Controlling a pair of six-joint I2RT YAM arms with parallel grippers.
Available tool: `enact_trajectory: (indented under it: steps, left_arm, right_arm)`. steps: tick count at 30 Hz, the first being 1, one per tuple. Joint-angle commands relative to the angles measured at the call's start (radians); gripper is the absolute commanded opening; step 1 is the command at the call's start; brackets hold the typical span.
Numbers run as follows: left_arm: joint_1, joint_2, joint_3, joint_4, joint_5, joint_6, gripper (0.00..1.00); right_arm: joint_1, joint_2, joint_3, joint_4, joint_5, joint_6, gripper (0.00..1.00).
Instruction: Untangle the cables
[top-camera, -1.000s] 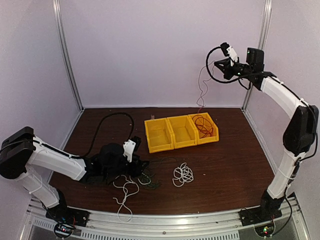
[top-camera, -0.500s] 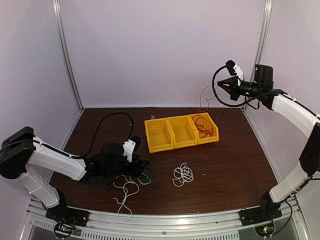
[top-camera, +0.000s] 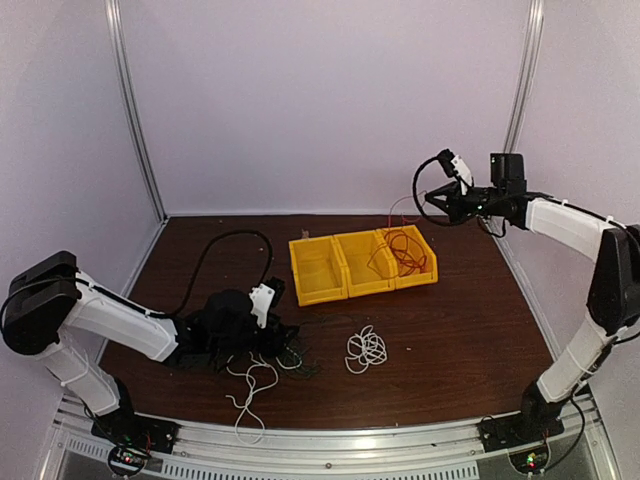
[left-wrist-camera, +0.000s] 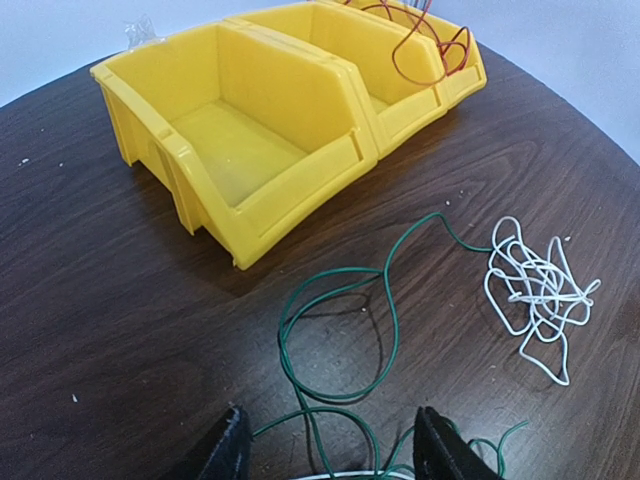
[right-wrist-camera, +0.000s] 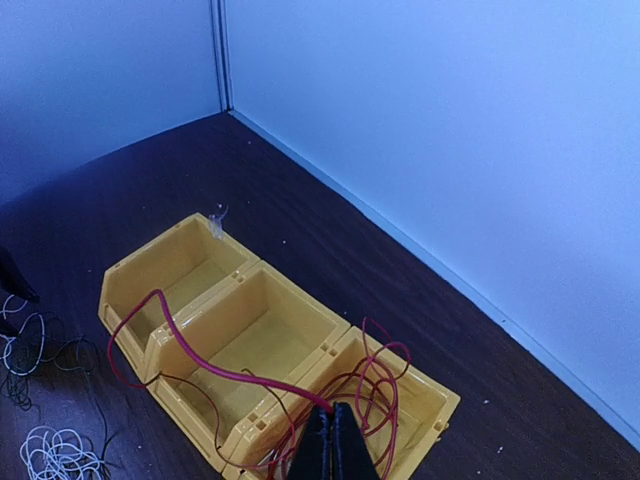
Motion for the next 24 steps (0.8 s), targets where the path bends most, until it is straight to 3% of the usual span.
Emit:
enact_trajectory:
  steps: [1, 9, 14, 18, 24]
  left_arm:
    - [-0.005, -0.016, 0.005, 0.046, -0.008, 0.005, 0.57]
    - [-0.005, -0.01, -0.01, 0.063, -0.014, -0.012, 0.57]
    - [-0.005, -0.014, -0.005, 0.058, -0.021, -0.009, 0.57]
    - [-0.01, -0.038, 0.029, 0.05, -0.005, 0.036, 0.57]
    - [-0.027, -0.089, 0.182, 0.078, -0.012, 0.2, 0.73]
  right_arm:
    - [0.001, 0.113, 0.024, 0.007, 0.029, 0.062, 0.0]
    - [0.002, 0.313, 0.169, -0.108, 0.017, 0.077, 0.0]
    - [0.003, 0.215, 0.198, -0.08, 0.011, 0.126, 0.0]
    - [0.003, 0.146, 0.342, -0.132, 0.028, 0.151, 0.0]
    - [0.007, 0.052, 0.486, -0.206, 0.034, 0.148, 0.0]
